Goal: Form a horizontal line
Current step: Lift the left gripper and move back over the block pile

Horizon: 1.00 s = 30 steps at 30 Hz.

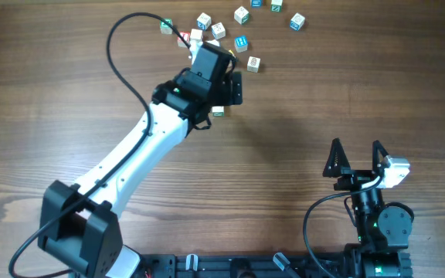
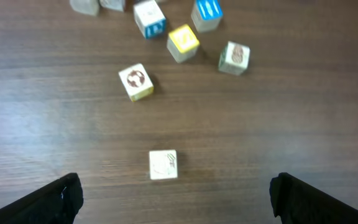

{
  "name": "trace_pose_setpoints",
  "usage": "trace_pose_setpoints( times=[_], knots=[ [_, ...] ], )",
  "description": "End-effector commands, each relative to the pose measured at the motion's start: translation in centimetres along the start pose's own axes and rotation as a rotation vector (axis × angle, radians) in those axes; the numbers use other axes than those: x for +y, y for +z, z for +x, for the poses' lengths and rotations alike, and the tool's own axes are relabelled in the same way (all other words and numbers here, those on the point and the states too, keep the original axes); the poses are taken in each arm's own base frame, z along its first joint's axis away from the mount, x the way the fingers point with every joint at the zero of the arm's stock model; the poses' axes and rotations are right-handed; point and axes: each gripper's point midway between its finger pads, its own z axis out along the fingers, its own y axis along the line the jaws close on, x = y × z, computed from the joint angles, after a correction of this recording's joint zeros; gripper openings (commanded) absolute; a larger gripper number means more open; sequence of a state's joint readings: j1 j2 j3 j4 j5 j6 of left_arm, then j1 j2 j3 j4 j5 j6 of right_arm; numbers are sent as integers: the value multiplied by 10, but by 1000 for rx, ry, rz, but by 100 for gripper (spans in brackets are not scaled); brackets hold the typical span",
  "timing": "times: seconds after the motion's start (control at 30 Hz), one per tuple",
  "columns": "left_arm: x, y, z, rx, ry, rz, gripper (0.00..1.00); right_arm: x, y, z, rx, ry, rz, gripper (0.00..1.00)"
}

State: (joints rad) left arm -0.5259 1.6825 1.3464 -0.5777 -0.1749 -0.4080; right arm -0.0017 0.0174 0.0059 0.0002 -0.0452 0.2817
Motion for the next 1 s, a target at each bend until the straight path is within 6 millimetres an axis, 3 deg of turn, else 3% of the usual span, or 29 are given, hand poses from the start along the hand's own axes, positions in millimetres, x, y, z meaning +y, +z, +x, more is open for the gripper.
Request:
trace_pose_setpoints(
  times=[0.0,0.57,0.77,0.97],
  knots=[
    [19,-7,-22,-65,-37,-22,100,1,0,-1,-6,-18,-10,100],
    [59,-17,-109,-359,-181,3,100,1,0,-1,-6,-18,-10,100],
    [79,-17,-127,-417,-219,-13,100,1,0,-1,-6,-17,-10,100],
    [77,-5,-132,-427,-221,30,100,2,0,-1,-6,-17,-10,100]
  ],
)
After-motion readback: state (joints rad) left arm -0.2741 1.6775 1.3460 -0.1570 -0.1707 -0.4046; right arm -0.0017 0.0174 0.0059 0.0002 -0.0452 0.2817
